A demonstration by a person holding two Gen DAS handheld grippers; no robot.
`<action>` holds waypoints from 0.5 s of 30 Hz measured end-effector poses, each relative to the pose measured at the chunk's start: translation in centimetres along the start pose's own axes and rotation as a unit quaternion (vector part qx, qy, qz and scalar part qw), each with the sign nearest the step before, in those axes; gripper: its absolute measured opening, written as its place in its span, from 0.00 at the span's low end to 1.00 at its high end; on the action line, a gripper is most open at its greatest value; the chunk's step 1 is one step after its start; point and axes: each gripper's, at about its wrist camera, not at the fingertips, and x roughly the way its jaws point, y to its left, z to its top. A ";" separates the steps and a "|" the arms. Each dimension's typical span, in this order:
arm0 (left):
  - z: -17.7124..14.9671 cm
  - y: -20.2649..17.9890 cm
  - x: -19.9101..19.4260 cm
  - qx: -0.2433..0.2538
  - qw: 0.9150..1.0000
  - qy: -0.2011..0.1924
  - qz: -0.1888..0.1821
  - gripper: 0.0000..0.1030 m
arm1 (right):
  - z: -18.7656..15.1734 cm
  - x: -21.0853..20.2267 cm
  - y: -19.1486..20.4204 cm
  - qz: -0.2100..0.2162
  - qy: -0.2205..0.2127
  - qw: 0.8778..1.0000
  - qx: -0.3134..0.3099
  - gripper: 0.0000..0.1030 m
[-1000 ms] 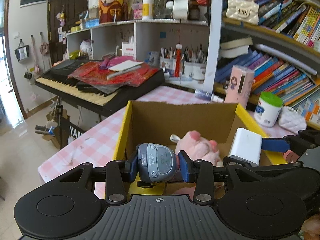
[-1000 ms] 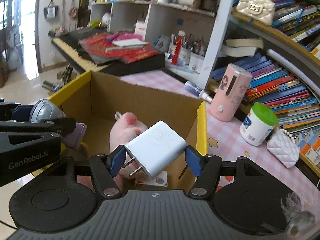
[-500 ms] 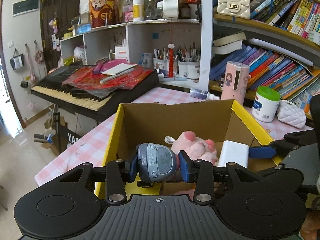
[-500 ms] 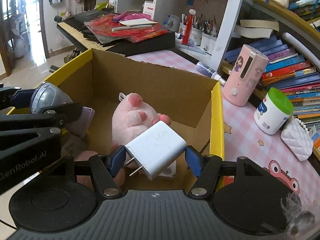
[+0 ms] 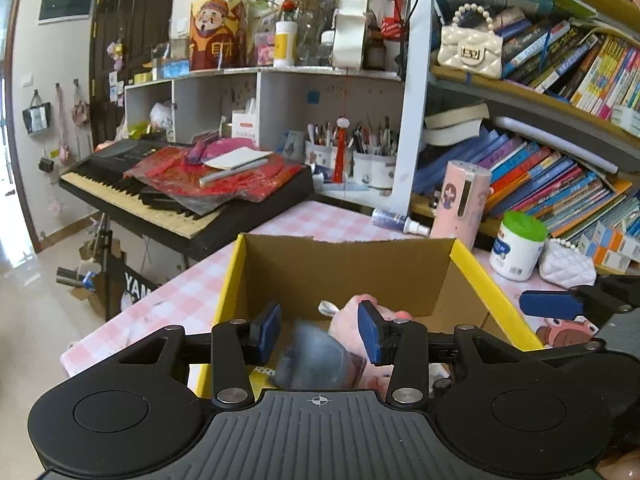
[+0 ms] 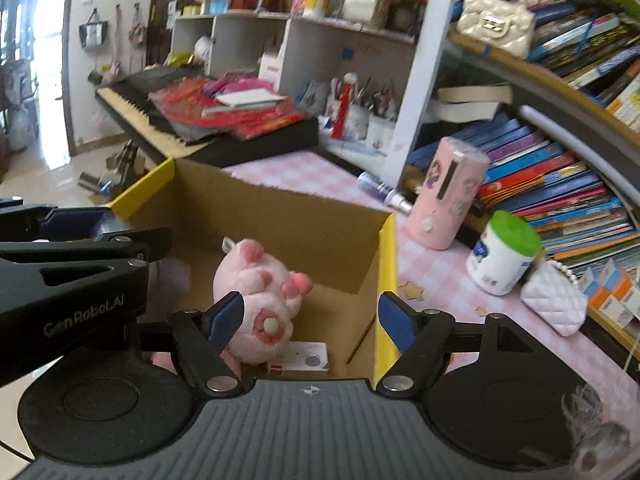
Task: Organize objects
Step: 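Lower the charger and grey toy into the yellow box and open both grippers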
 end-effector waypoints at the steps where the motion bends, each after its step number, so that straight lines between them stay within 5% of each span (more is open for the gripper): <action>1: 0.1 0.0 -0.2 -0.002 1.000 -0.003 0.000 0.51 | 0.0 -0.4 -0.1 -0.003 -0.004 1.000 0.004 0.71; 5: 0.2 0.1 -1.7 -0.006 1.000 -0.028 -0.001 0.70 | -0.1 -2.0 -0.5 -0.019 -0.019 0.999 0.025 0.71; 15: -0.5 1.4 -5.2 -0.006 0.999 -0.043 -0.010 0.75 | -1.2 -5.4 -0.3 -0.050 -0.034 0.996 0.062 0.71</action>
